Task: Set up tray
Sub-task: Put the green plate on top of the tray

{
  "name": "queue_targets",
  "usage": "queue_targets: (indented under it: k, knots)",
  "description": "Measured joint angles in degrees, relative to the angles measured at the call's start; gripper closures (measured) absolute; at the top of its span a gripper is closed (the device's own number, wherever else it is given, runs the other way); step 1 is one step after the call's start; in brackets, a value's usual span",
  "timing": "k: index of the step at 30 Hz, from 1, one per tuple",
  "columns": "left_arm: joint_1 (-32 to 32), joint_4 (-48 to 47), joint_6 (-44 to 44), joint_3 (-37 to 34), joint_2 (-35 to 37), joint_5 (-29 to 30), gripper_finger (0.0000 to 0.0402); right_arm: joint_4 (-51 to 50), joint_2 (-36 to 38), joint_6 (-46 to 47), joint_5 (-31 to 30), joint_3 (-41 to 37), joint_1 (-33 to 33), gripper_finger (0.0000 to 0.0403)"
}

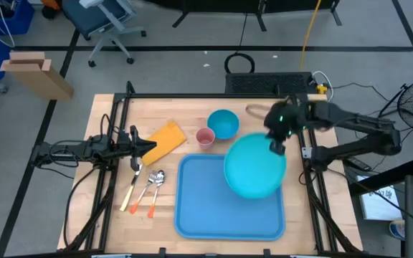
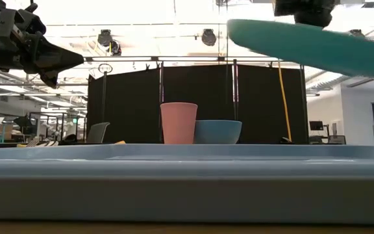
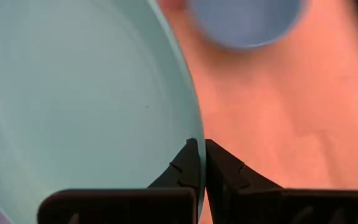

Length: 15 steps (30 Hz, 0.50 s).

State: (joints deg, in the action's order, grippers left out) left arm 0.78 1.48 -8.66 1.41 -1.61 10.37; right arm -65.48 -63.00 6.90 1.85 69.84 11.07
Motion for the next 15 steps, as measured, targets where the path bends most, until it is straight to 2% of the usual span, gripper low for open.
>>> queue_targets:
  k: [7, 15]
  knots:
    - [0.0, 0.0, -2.7, 0.0, 0.0, 0.0, 0.0364, 2.5, -2.6, 5.0, -2.3, -7.2, -11.9, 0.0403]
    - [0.0, 0.0, -3.1, 0.0, 0.0, 0.0, 0.0364, 6.8, -10.9, 8.1, -3.1, -10.8, -17.4, 0.0403]
